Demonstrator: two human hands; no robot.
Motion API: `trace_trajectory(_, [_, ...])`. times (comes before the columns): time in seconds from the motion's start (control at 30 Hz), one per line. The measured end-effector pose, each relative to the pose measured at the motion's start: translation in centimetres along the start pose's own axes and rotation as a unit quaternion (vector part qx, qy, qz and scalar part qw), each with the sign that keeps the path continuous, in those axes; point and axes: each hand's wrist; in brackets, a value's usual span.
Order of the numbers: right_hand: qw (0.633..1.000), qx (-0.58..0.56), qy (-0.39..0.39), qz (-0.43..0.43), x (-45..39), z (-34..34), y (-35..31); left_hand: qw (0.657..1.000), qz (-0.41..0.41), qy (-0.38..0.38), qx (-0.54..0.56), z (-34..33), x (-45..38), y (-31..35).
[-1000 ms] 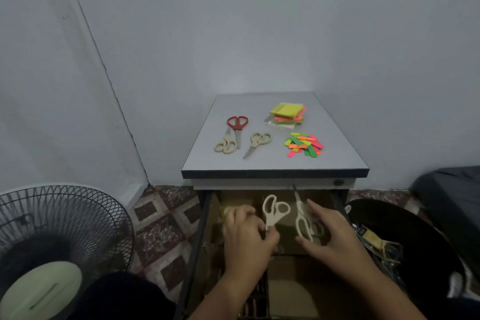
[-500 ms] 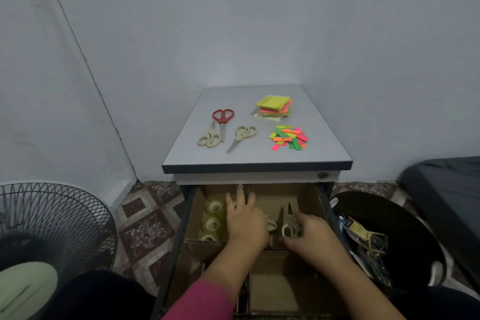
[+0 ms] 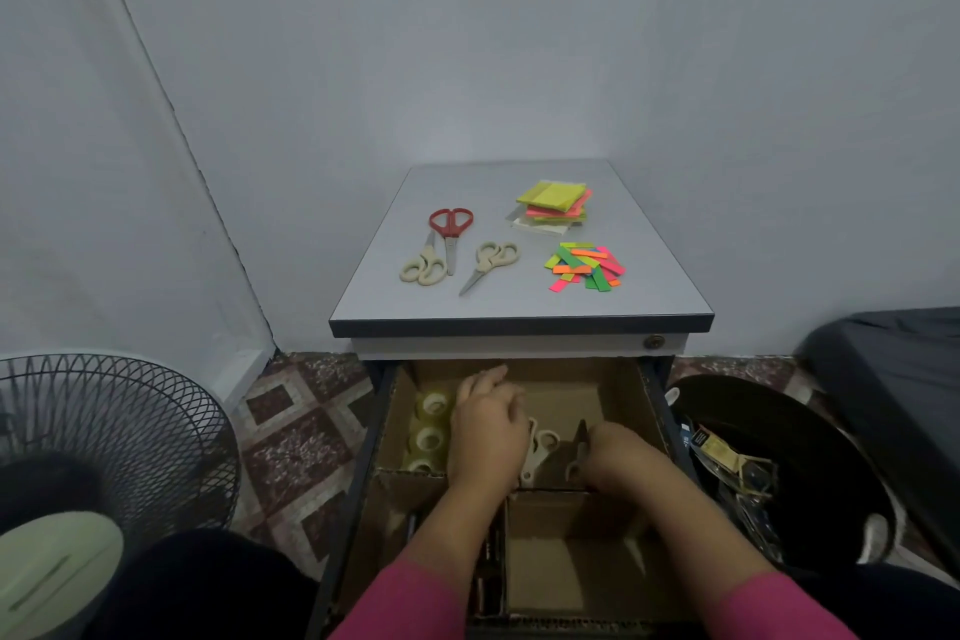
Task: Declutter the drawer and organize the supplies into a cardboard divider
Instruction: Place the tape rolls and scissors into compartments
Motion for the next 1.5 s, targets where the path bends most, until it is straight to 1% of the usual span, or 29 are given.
trace_trajectory(0.1, [1.000, 0.023, 0.000, 0.004, -1.2, -0.4, -1.1, 0.998, 0.014, 0.036, 0.050, 0.1, -0.1, -0.2])
trace_trajectory(0.23, [1.000, 0.010, 0.002, 0.015, -1.9, -0.9, -1.6, 0.992, 0.053, 0.070, 0.089, 0.2, -0.5, -0.8])
trace_trajectory(0.37, [0.999, -0.037, 0.000, 0.037, -2.6, -1.7, -0.9, 0.969, 0.127, 0.107, 0.181, 0.5, -0.9, -0.9])
trace_trajectory(0.47, [0.998, -0.055, 0.009, 0.035, -2.8, -1.7, -0.5, 0.956, 0.161, 0.115, 0.218, 0.8, -1.0, -1.0])
trace_trajectory(0.63, [0.999, -0.039, -0.010, 0.026, -2.6, -1.6, -0.6, 0.951, 0.177, 0.108, 0.229, 1.1, -0.9, -0.9])
trace_trajectory(0.8, [0.998, -0.045, 0.008, 0.035, -2.4, -1.6, -0.5, 0.955, 0.172, 0.095, 0.222, 1.2, -0.7, -0.8])
trace_trajectory(0.93, [0.999, -0.036, 0.018, 0.027, -2.5, -1.9, -0.5, 0.957, 0.171, 0.093, 0.216, 1.3, -0.6, -0.7])
trace_trajectory(1.0, [0.997, -0.044, 0.054, 0.016, -2.1, -2.0, -0.7, 0.958, 0.165, 0.093, 0.216, 1.4, -0.4, -0.5])
trace_trajectory(1.03, [0.995, -0.055, 0.087, 0.011, -1.7, -2.1, -0.7, 0.958, 0.159, 0.095, 0.218, 1.5, -0.3, -0.3])
trace_trajectory(1.1, [0.980, -0.082, 0.180, 0.011, -0.6, -2.0, -1.0, 0.962, 0.127, 0.103, 0.218, 1.6, 0.0, 0.0])
trace_trajectory(1.17, [0.953, -0.108, 0.282, 0.035, 0.7, -1.5, -1.4, 0.969, 0.073, 0.117, 0.207, 1.8, 0.3, 0.4])
trace_trajectory(1.23, [0.916, -0.128, 0.372, 0.079, 1.8, -0.5, -2.0, 0.972, -0.001, 0.141, 0.188, 2.5, 0.2, 0.8])
trace_trajectory(1.3, [0.882, -0.136, 0.435, 0.123, 2.4, 1.1, -2.9, 0.965, -0.081, 0.178, 0.173, 3.7, -0.6, 1.5])
trace_trajectory(1.37, [0.860, -0.141, 0.465, 0.155, 2.5, 3.0, -4.4, 0.955, -0.136, 0.215, 0.152, 5.4, -2.2, 2.3])
trace_trajectory(1.4, [0.856, -0.141, 0.470, 0.164, 2.3, 4.0, -5.3, 0.953, -0.147, 0.228, 0.135, 6.3, -3.3, 2.7])
trace_trajectory(1.43, [0.857, -0.138, 0.469, 0.165, 1.9, 5.1, -6.3, 0.953, -0.145, 0.237, 0.120, 7.2, -4.5, 3.2])
trace_trajectory(1.5, [0.869, -0.127, 0.453, 0.150, 0.6, 7.1, -8.4, 0.959, -0.105, 0.243, 0.097, 8.8, -7.1, 4.0])
Point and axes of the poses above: each hand's wrist, its own x-axis away from the middle knuckle, its own z-axis out of the back of the hand, y = z × x, and after that the axes turned 15 degrees about x, right-handed
